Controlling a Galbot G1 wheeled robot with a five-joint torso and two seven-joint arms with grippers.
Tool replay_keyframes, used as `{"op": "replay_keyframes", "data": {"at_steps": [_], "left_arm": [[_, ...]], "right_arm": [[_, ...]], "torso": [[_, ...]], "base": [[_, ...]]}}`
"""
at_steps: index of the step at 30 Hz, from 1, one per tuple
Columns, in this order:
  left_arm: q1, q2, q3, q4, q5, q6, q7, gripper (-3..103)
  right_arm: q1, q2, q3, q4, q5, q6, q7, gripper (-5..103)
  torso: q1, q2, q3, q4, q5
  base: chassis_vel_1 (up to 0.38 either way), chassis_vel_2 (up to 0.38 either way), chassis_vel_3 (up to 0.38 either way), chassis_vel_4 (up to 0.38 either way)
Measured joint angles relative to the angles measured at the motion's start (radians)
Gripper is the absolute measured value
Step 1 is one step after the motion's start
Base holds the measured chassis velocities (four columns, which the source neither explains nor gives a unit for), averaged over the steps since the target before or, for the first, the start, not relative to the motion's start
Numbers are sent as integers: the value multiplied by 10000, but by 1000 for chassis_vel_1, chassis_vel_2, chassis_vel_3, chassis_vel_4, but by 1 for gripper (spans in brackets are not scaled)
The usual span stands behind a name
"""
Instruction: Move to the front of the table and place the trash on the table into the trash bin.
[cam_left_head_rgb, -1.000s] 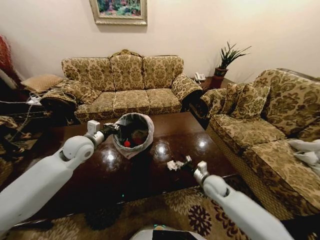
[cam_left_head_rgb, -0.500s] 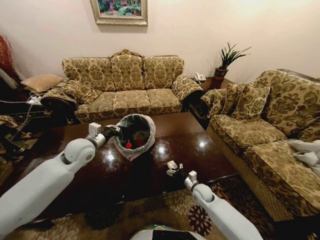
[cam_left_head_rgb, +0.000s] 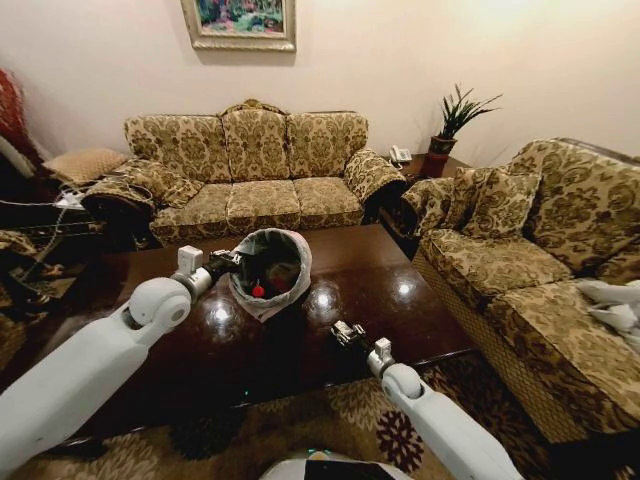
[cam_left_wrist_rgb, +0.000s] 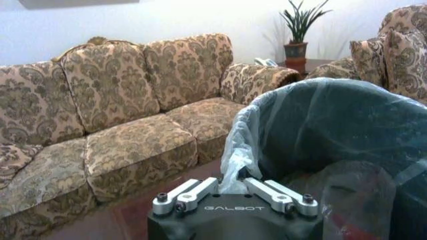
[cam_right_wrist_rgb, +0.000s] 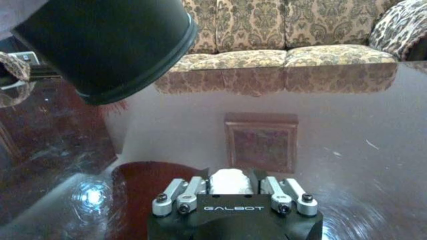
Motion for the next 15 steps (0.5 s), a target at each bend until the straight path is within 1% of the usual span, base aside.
{"op": "replay_keyframes", "data": {"at_steps": [1, 2, 5, 6, 9, 15], "left_arm": [[-2, 0, 0, 4, 0, -12, 3, 2], [-2, 0, 0, 4, 0, -12, 3, 2], [-25, -6, 6, 10, 0, -27, 18, 2], [-25, -6, 6, 10, 0, -27, 18, 2], [-57, -5, 10, 10, -5, -35, 37, 2], [-74, -4, 10, 9, -8, -59, 79, 2]], "right_arm": [[-8, 0, 5, 0, -16, 0, 30, 33], [-8, 0, 5, 0, -16, 0, 30, 33], [-15, 7, 8, 27, -54, -2, 106, 16], [-15, 7, 8, 27, -54, -2, 106, 16], [9, 3, 7, 147, -58, -29, 211, 2], [7, -103, 24, 575, -43, -49, 605, 0]], "torso": [[0, 0, 0, 0, 1], [0, 0, 0, 0, 1], [0, 0, 0, 0, 0], [0, 0, 0, 0, 0], [0, 0, 0, 0, 0], [0, 0, 0, 1, 1]], "base": [[0, 0, 0, 0], [0, 0, 0, 0], [0, 0, 0, 0], [0, 0, 0, 0], [0, 0, 0, 0], [0, 0, 0, 0]]}}
